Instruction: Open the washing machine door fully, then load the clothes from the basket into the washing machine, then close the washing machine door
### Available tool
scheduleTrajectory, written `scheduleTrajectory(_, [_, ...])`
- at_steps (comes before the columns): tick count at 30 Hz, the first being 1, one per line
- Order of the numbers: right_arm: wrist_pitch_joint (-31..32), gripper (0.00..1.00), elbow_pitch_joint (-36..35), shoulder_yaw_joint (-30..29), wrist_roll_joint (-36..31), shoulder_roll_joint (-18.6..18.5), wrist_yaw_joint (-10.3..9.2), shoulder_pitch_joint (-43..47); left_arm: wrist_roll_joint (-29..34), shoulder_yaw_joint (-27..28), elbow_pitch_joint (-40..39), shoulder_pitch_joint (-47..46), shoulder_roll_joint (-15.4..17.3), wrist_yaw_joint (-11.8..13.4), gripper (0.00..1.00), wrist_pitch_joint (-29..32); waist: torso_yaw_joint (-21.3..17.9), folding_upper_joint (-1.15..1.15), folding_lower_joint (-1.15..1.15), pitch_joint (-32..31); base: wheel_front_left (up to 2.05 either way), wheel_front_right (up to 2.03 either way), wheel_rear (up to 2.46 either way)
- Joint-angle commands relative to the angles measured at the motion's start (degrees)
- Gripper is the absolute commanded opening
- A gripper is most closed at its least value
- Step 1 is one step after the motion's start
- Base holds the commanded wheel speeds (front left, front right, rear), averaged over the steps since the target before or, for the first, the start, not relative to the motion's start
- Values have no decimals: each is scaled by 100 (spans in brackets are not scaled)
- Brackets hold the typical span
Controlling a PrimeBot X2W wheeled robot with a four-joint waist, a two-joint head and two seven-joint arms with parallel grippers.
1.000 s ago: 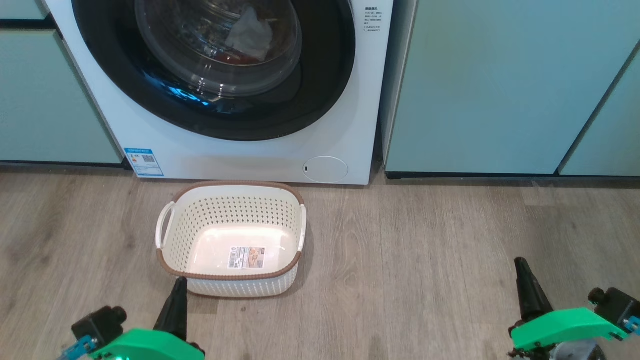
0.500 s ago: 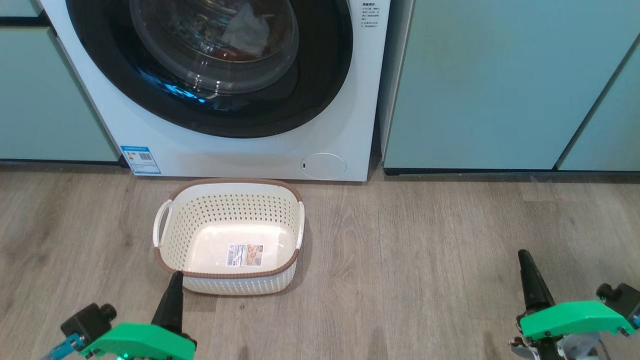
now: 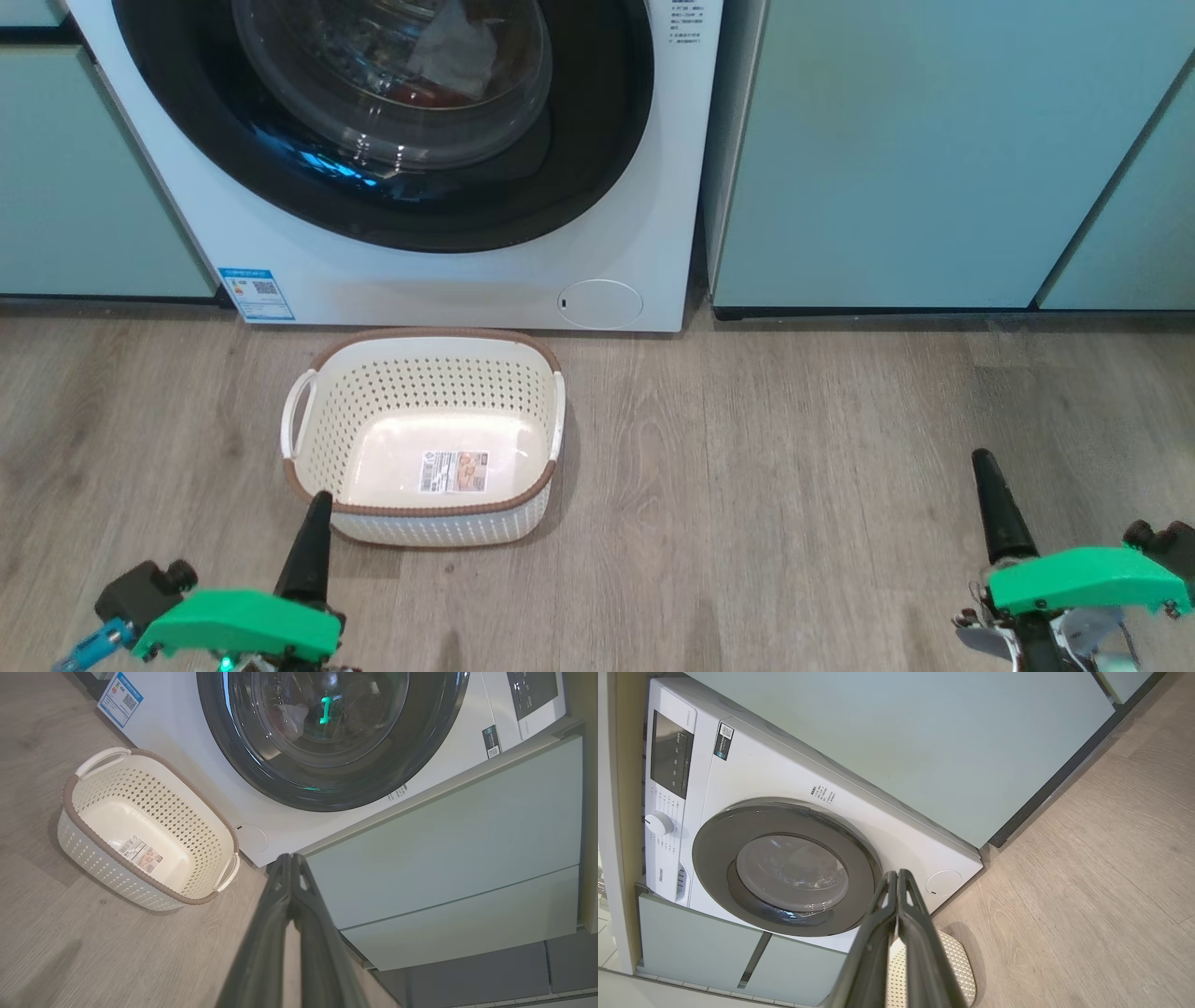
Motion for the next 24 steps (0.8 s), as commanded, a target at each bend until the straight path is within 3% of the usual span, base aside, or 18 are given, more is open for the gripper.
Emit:
scheduleTrajectory(1, [60,0,-223,37,160,-16,0,-303,-162,151,-156,-356,32,-32,0,40,-4,0,0,6,0,0,0])
scheduleTrajectory(24, [439,0,-324,-28,1511,-20,-1,-461,-1633,375,-99,-609,42,-136,0,418,-68,0,0,106,0,0,0])
